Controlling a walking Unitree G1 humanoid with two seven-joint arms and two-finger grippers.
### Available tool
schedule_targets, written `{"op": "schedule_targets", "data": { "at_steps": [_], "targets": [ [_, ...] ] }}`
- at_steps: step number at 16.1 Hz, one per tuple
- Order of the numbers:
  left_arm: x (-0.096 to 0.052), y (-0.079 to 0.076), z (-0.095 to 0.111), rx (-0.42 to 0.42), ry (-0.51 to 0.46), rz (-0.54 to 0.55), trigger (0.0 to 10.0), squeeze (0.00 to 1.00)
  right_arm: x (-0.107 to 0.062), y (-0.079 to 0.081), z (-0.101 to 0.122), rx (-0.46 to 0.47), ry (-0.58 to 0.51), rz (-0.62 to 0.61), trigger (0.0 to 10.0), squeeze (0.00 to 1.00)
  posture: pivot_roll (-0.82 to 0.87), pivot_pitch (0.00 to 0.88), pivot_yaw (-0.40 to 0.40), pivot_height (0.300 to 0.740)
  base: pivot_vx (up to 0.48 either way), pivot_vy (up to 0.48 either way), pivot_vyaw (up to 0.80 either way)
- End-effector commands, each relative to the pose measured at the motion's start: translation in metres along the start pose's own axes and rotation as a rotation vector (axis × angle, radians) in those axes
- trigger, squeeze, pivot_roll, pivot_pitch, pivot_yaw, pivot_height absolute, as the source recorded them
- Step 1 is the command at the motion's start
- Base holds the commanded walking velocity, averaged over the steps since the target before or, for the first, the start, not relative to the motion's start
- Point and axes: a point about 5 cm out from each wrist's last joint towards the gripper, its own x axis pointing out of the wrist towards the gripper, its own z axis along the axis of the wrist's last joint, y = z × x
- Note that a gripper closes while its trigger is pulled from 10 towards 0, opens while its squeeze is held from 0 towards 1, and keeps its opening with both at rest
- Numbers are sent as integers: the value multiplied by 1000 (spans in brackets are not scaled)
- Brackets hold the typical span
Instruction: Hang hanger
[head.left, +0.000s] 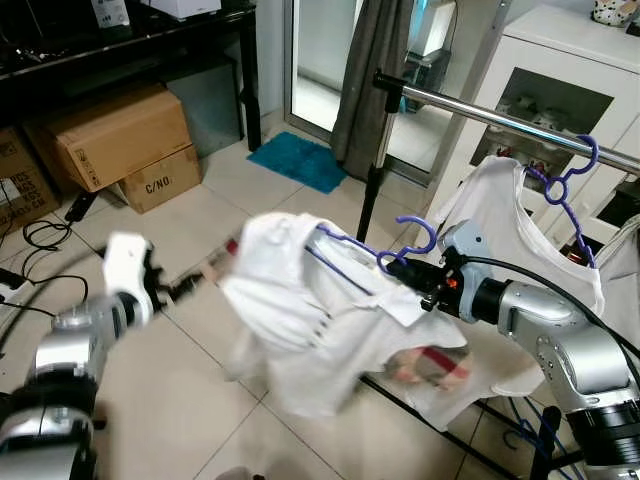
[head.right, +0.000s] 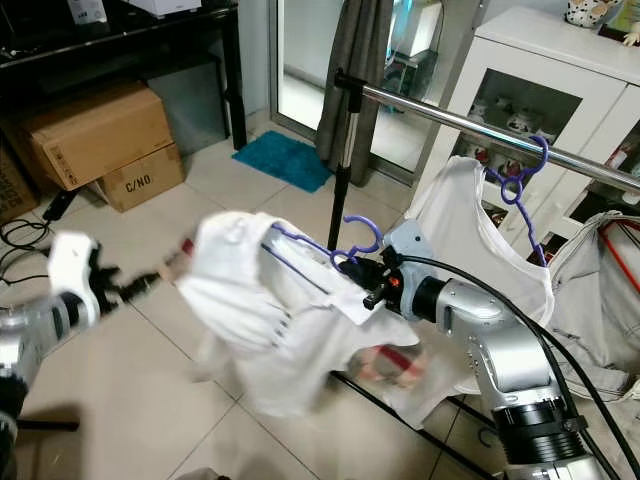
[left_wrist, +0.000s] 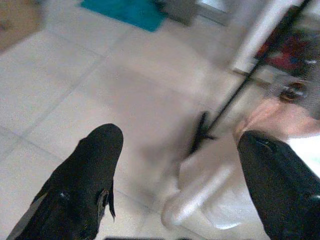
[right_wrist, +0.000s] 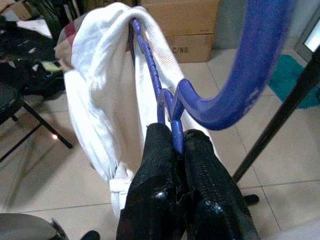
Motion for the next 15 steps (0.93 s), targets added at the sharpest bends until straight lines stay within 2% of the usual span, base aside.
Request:
{"op": "schedule_targets", "data": {
  "at_steps": [1,2,3,4,5,6,7,8,9,10,11,12,14,15],
  "targets": [
    [-4,-8,16,45,-68,-121,10000,1000,2,-3,6,-35,-11,-26,0,0,-133,0,-47,740,0,0,0],
    [-8,-15,18,70,-97,-229,10000,1000,5,-3,5,-47,-4,-40,0,0,-132,0,-47,740,0,0,0],
    [-10,-18,18,67,-96,-265,10000,1000,6,-3,5,-50,-4,-45,0,0,-133,0,-47,740,0,0,0],
    [-17,-20,7,174,17,-333,10000,1000,9,-1,8,-41,-22,-43,0,0,-134,0,-43,740,0,0,0],
    [-18,-16,1,312,100,-305,10000,1000,10,1,8,-48,-20,-40,0,0,-135,0,-44,740,0,0,0],
    [-18,-13,0,422,134,-267,10000,1000,10,1,7,-49,-19,-38,0,0,-135,0,-44,740,0,0,0],
    [-16,-5,9,549,124,-147,10000,1000,10,2,7,-51,-17,-36,0,0,-131,0,-46,740,0,0,0],
    [-11,-7,27,565,18,-81,10000,1000,11,3,7,-53,-17,-36,0,0,-131,0,-48,740,0,0,0],
    [-5,-24,50,513,-159,-129,10000,1000,13,3,8,-55,-19,-34,0,0,-131,0,-49,740,0,0,0],
    [0,-42,63,457,-274,-207,10000,1000,14,4,11,-56,-29,-32,0,0,-133,0,-49,740,0,0,0],
    [3,-51,65,443,-298,-248,10000,1000,15,5,13,-52,-39,-30,0,0,-134,0,-48,740,0,0,0],
    [15,-75,60,428,-274,-373,10000,1000,16,7,17,-49,-55,-21,0,0,-139,0,-42,740,0,0,0],
    [25,-91,58,420,-288,-430,10000,690,17,9,19,-50,-62,-16,0,0,-142,0,-40,740,0,0,0],
    [33,-99,62,410,-305,-435,10000,0,18,11,19,-49,-66,-12,0,0,-146,0,-35,740,0,0,0]
  ]
}}
